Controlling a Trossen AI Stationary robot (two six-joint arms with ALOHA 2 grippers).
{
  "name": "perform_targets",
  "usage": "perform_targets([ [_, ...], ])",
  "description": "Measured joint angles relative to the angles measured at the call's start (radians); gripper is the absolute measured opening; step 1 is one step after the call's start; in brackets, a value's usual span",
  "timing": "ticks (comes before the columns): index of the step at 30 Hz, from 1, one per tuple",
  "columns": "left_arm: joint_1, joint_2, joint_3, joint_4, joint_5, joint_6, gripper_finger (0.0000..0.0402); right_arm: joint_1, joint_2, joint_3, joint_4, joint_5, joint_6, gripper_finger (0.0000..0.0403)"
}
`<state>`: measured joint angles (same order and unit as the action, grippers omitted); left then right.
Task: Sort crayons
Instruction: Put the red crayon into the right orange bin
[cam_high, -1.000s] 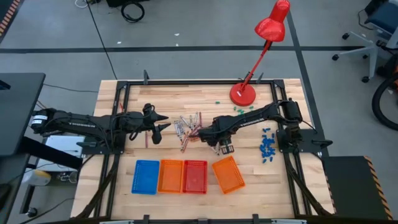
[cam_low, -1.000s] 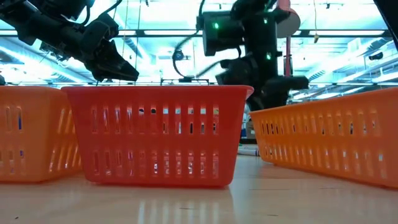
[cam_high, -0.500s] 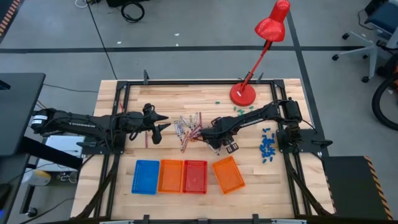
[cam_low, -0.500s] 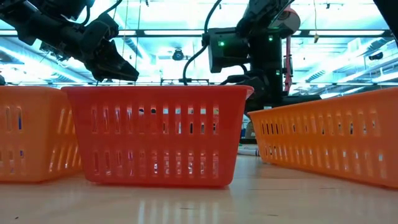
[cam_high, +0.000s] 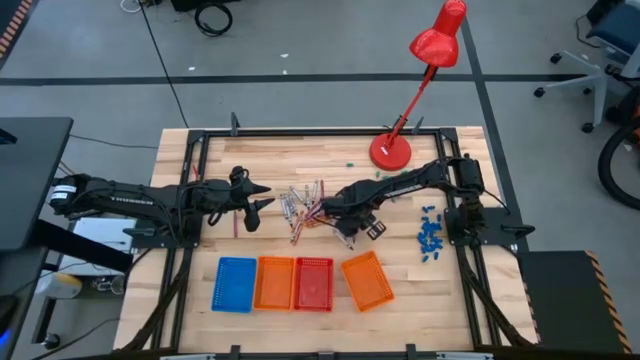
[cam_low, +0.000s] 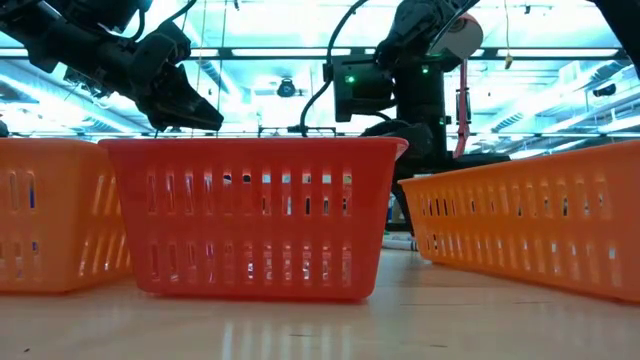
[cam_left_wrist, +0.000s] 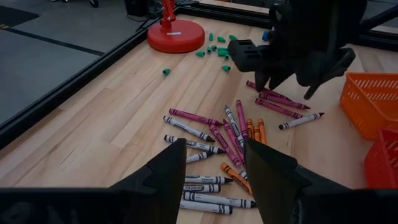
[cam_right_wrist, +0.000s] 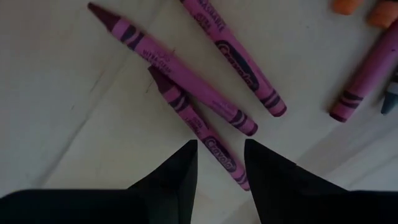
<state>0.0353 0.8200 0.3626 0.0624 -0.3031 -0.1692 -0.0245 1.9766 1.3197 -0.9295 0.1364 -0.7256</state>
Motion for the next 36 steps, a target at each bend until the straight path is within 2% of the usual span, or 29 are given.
perform_targets([
  [4,0.000,0.000,0.000,0.000,0.000,0.000,0.0173,-0.009,0.000,0.000,0.001,-0.010,-0.059,0.0137],
  [19,0.000,0.000,0.000,-0.010,0.000,0.000,0.0173,-0.016,-0.006,-0.060,0.063,-0.029,-0.114,0.0128],
  [32,0.000,0.000,0.000,-0.011,0.000,0.000,0.0173,-0.016,-0.003,-0.062,0.050,-0.046,-0.103,0.0052],
  [36,0.000,0.000,0.000,-0.014,0.000,0.000,0.0173,-0.016,-0.002,-0.062,0.049,-0.055,-0.036,0.0030],
])
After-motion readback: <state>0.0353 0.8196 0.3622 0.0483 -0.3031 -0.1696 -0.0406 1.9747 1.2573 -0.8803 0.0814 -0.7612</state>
